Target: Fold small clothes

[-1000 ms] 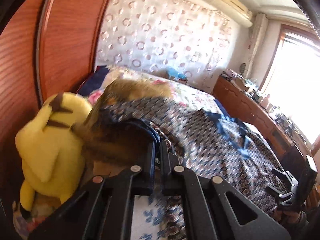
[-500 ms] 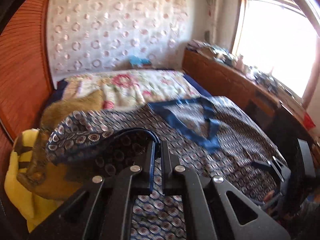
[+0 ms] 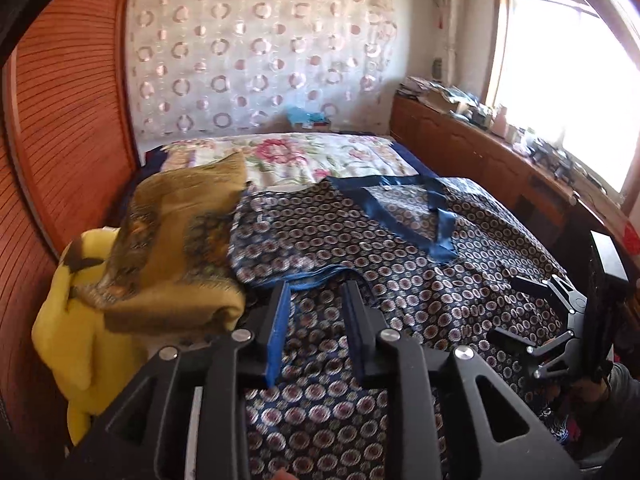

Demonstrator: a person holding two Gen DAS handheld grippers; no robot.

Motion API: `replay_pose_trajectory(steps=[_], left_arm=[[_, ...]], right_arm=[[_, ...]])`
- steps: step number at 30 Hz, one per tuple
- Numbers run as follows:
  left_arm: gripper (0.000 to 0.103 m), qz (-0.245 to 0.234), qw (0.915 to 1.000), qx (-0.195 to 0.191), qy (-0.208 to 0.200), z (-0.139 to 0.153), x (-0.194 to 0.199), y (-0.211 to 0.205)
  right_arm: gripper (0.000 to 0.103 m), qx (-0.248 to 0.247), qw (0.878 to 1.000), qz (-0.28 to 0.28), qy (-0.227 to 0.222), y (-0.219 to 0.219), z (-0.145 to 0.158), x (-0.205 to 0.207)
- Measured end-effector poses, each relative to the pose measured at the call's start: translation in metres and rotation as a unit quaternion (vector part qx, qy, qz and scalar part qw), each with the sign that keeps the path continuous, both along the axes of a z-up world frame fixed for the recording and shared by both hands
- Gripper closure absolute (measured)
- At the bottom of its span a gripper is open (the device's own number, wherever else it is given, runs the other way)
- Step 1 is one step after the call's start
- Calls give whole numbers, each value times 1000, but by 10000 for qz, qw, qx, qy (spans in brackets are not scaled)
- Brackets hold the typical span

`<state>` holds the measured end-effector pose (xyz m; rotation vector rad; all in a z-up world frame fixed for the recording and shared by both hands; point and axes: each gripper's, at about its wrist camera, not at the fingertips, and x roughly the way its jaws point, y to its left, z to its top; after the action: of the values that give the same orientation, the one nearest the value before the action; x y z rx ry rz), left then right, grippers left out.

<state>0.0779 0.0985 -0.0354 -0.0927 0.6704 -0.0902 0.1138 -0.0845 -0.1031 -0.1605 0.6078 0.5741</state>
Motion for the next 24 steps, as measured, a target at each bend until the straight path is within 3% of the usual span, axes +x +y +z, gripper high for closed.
replay_pose_trajectory(steps=[11, 19, 24], left_arm=[[74, 516, 9986, -17, -94, -16, -29, 21], [71, 679, 9975, -32, -186, -18, -43, 31], [69, 735, 9971, -13, -201, -20, -48, 35]], right_arm=[[1, -13, 9992, 392, 106, 21, 17, 19], [1, -251, 9950, 936, -229, 81, 42, 44], [1, -571, 9917, 1147, -122, 128, 34, 69]])
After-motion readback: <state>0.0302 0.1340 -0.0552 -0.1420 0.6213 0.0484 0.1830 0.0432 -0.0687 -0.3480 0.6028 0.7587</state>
